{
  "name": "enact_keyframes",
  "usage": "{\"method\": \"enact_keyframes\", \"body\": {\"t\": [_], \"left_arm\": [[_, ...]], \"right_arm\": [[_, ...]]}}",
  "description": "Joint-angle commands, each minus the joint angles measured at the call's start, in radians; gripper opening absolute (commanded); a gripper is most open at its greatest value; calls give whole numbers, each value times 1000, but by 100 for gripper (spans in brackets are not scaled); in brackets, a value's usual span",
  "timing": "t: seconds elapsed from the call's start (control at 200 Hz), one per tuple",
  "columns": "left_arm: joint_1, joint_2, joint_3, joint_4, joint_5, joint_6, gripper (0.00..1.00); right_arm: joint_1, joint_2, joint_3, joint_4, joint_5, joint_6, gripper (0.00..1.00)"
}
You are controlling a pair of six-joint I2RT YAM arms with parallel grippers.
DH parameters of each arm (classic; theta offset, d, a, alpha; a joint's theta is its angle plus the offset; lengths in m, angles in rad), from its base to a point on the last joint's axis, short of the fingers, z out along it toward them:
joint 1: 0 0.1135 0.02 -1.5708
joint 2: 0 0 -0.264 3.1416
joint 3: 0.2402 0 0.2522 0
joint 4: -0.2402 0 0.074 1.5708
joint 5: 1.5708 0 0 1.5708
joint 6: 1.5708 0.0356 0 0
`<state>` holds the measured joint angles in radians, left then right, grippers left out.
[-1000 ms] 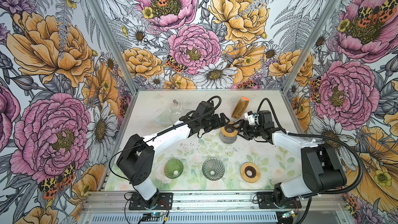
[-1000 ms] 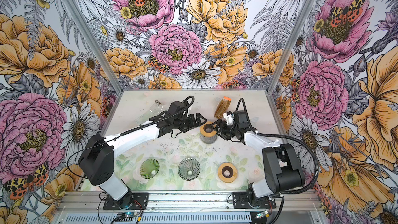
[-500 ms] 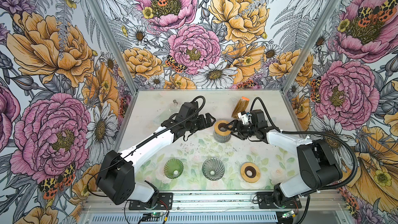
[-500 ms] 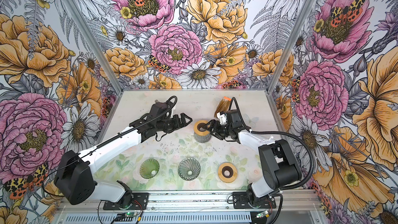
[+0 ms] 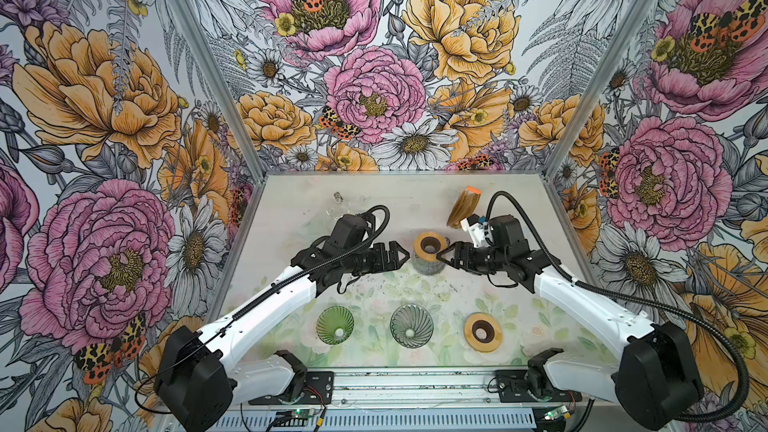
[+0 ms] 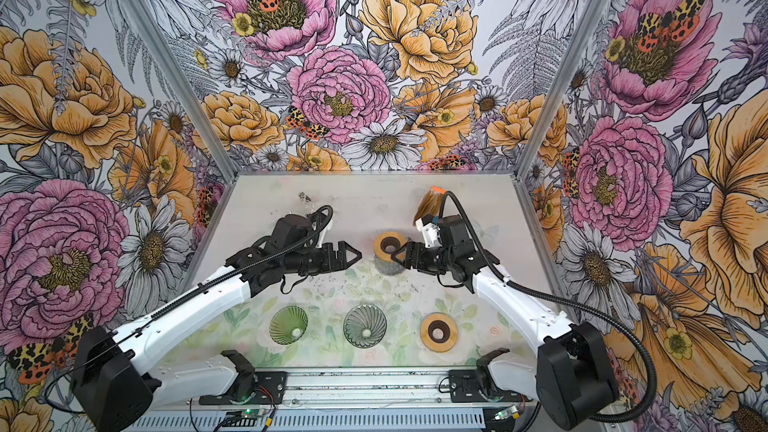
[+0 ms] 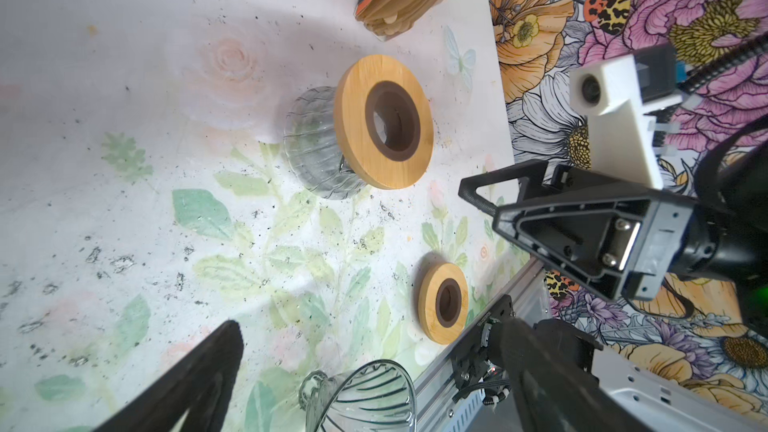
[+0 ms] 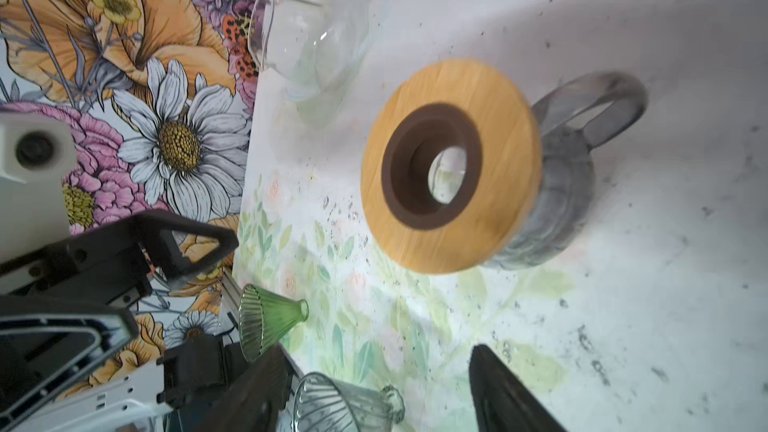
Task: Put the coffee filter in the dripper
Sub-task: 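Move the right gripper to the clear ribbed glass dripper nearer the robot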
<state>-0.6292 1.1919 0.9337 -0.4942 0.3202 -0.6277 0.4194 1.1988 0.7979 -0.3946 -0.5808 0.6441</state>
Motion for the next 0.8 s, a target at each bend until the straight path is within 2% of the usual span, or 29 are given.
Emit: {"method": "enact_keyframes", "body": {"t": [0.0, 0.32, 0.545, 0.791], "left_arm": [[-4, -39, 7, -10, 63, 110, 99], [24, -130, 84, -171, 134, 275, 99], [55, -203, 118, -273, 137, 366, 99], [68, -257, 97, -333, 212, 434, 99]], "right_arm": [[71, -45, 35, -146, 65, -92, 71], [277, -83, 44, -268, 125, -125, 64], [368, -26, 56, -271, 197, -106, 60], [436, 38, 69, -267, 292, -69, 57]]}}
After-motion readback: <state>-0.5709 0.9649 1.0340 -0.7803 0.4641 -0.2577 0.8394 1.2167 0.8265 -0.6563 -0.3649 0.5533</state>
